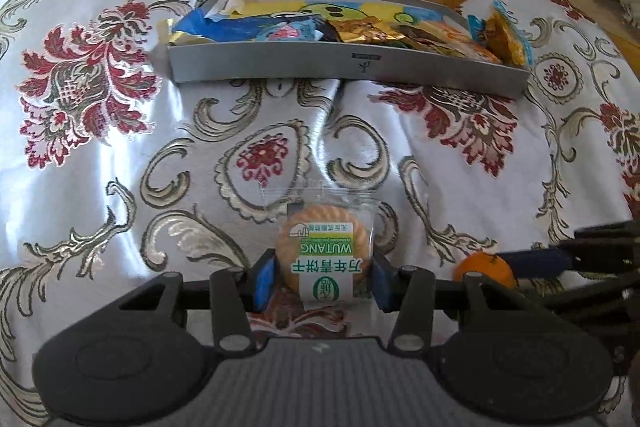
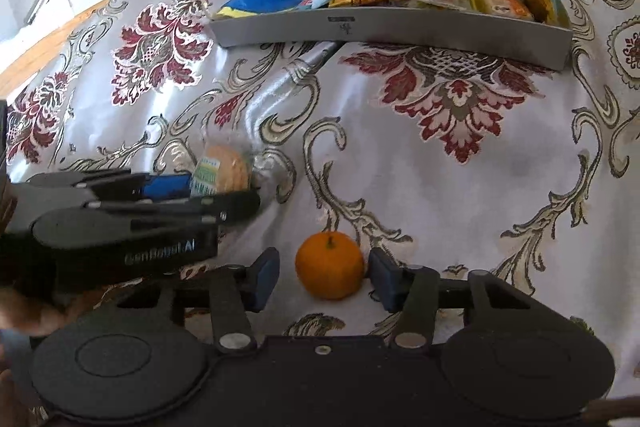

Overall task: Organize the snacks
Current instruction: 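Lift the orange and cake and carry both over the tray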

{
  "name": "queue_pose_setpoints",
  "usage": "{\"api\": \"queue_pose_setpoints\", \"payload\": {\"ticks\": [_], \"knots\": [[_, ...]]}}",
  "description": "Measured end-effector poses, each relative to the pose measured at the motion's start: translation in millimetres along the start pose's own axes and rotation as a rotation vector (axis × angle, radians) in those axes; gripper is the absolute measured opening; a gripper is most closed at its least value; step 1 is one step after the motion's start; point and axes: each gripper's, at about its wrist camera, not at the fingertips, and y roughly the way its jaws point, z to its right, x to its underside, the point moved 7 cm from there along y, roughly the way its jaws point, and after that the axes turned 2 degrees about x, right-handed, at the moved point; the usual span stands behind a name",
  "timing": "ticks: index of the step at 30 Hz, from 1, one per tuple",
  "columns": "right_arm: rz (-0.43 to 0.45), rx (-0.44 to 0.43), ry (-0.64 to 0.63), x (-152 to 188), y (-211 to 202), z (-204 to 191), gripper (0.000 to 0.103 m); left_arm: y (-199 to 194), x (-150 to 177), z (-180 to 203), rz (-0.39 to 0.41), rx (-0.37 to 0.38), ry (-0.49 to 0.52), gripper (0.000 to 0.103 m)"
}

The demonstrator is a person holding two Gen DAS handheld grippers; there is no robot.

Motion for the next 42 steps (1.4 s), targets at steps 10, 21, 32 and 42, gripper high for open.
{"api": "queue_pose_setpoints", "payload": {"ticks": [10, 21, 32, 42], "knots": [[0.02, 0.017, -0.021, -3, -2, 0, 0.038, -6, -5, 9, -0.011, -0.049, 0.011, 0.051], [0.258, 0.081, -0.052, -34, -29, 8, 0.038, -28, -47, 15, 0.095, -0.093, 0.011, 0.051], [0.582, 0.151, -0.08, -96, -40, 26, 0.038, -19, -134, 5, 0.255, -0.173, -0.022, 0.051], [0.671, 0.181, -0.173, -137, -19, 26, 0.038, 21, -177, -20, 0.247, -0.244, -0.117, 0.051]]}}
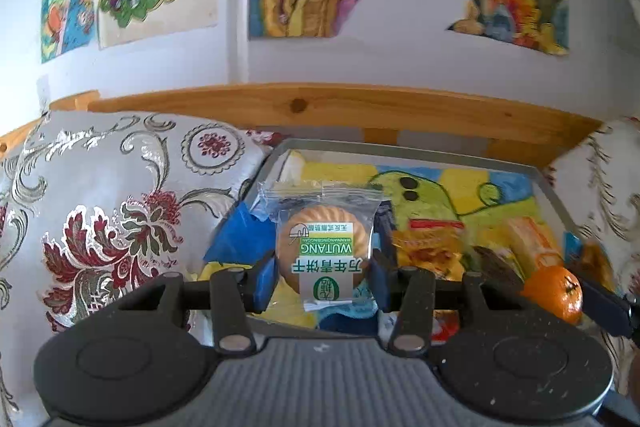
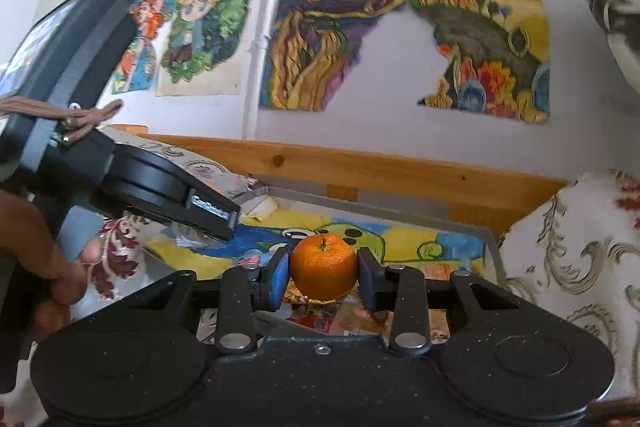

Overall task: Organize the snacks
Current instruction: 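Lift the orange and cake and carry both over the tray, then lower the orange and cake into the tray and open both tools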

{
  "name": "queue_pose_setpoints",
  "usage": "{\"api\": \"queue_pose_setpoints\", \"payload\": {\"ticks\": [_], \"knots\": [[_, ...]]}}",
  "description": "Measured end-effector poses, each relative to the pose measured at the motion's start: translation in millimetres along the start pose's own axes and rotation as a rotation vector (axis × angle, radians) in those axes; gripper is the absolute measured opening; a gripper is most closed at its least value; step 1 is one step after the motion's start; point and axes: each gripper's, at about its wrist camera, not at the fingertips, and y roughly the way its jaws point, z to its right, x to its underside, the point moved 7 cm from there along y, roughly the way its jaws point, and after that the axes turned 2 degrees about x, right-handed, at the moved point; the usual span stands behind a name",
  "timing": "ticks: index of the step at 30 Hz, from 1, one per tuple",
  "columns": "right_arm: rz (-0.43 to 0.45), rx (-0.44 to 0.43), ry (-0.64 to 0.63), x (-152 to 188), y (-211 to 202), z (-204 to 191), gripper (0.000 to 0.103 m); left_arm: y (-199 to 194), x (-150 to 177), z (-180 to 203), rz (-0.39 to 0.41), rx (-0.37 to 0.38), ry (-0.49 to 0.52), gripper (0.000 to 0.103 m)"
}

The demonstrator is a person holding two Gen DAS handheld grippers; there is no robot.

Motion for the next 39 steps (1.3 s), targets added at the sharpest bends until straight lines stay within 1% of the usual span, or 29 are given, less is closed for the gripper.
{"api": "queue_pose_setpoints", "payload": {"ticks": [2, 7, 15, 22, 32, 33, 34, 36, 39], "knots": [[-0.017, 0.0, 0.04, 3, 9, 4, 0.038, 6, 2, -5, -0.016, -0.014, -0.021, 0.051], [-0.059, -0.002, 0.035, 16, 19, 3, 0.038, 19, 8, -10, -0.037, -0.027, -0.043, 0.051], [-0.064, -0.005, 0.029, 19, 25, 0, 0.038, 29, 13, -7, -0.05, -0.023, -0.037, 0.051], [-0.092, -0.005, 0.039, 23, 35, 0, 0.038, 33, 14, -5, -0.051, -0.015, -0.036, 0.051], [-0.11, -0.008, 0.049, 25, 38, 0, 0.039, 37, 15, -3, -0.055, -0.015, -0.026, 0.052], [-0.111, -0.005, 0.049, 25, 39, 0, 0.039, 37, 16, -3, -0.056, -0.02, -0.026, 0.054], [-0.104, 0.002, 0.048, 24, 38, 1, 0.041, 37, 15, -3, -0.053, -0.025, -0.028, 0.055], [-0.095, 0.005, 0.047, 22, 37, 2, 0.043, 37, 14, -4, -0.047, -0.022, -0.036, 0.065], [-0.086, 0.013, 0.049, 20, 36, 3, 0.047, 34, 11, -6, -0.031, -0.021, -0.052, 0.075]]}}
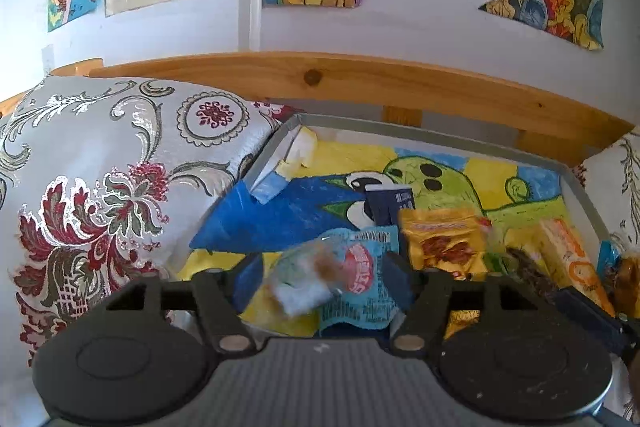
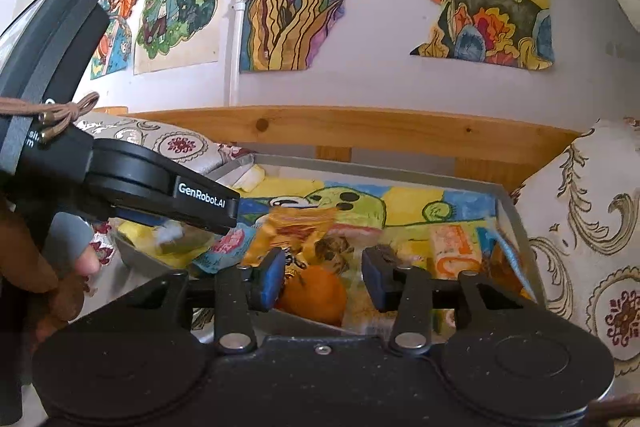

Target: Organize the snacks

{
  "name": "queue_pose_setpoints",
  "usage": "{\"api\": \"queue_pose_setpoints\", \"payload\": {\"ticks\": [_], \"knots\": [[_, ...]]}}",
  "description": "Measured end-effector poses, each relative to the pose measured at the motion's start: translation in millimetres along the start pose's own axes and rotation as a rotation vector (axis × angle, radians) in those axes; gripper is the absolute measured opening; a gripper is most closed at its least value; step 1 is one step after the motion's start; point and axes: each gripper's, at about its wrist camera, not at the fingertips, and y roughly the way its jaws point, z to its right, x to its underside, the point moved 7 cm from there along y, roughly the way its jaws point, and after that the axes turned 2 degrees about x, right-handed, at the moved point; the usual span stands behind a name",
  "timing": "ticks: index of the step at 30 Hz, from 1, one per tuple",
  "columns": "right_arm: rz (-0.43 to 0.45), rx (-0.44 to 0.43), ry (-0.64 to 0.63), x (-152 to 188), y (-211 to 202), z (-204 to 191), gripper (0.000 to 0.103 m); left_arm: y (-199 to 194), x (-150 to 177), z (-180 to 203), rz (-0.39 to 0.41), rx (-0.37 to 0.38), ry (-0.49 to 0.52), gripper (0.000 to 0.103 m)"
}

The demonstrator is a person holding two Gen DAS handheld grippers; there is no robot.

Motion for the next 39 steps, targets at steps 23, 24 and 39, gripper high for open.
{"api": "queue_pose_setpoints", "payload": {"ticks": [23, 24, 39], "knots": [[0.088, 0.055, 0.031, -34, -37, 8, 0.095, -56, -10, -28, 0.07, -0.039, -0.079, 0.102], [0.093, 0.055, 0.029, -35, -40, 7, 0.097, -60, -10, -29, 0.072, -0.041, -0.081, 0.102], [0.151, 0.1, 0.021, -47, -103, 4, 0.102, -122, -3, -42, 0.105, -0.047, -0.071, 0.102]]}}
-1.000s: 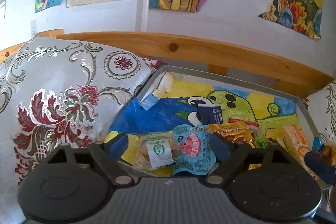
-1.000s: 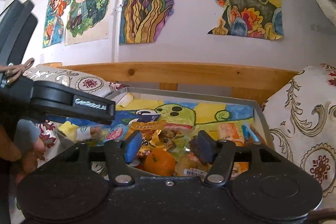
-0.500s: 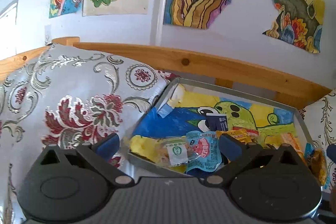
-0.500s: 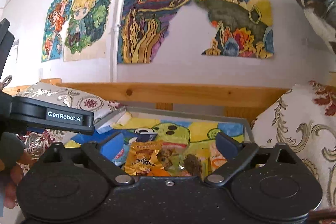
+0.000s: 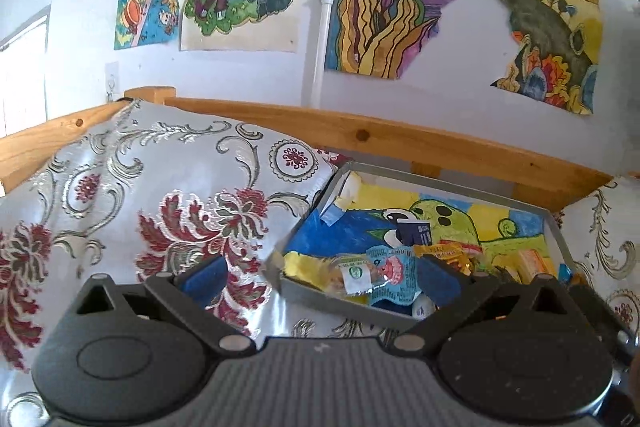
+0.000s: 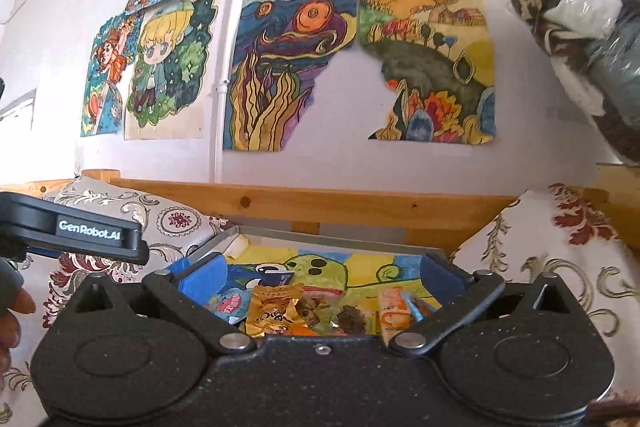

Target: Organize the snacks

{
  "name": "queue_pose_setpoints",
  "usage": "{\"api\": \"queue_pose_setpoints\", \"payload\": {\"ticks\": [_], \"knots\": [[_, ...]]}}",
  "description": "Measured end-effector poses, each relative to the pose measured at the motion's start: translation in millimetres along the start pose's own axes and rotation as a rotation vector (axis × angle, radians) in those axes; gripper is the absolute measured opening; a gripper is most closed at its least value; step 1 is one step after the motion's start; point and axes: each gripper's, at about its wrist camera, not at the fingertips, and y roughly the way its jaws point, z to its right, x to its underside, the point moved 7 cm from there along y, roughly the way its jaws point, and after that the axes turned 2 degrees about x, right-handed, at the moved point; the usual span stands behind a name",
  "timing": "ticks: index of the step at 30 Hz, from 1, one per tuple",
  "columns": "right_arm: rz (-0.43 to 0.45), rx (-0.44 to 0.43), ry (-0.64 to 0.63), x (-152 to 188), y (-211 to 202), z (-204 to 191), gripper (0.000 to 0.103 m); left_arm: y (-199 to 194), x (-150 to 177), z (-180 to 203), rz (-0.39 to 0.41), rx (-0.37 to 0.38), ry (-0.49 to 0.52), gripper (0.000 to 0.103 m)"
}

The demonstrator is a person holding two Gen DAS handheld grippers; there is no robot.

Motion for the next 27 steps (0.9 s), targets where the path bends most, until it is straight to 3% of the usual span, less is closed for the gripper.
{"api": "queue_pose_setpoints", "payload": {"ticks": [13, 27], "knots": [[0.059, 0.036, 0.028, -12, -59, 5, 0.102, -52, 12, -15, 0.022, 0.011, -0.001, 0.102], [0.053, 0.053, 0.042, -4, -106, 4, 0.102, -101, 31, -21, 0.063, 0.024, -0.016, 0.102]]}}
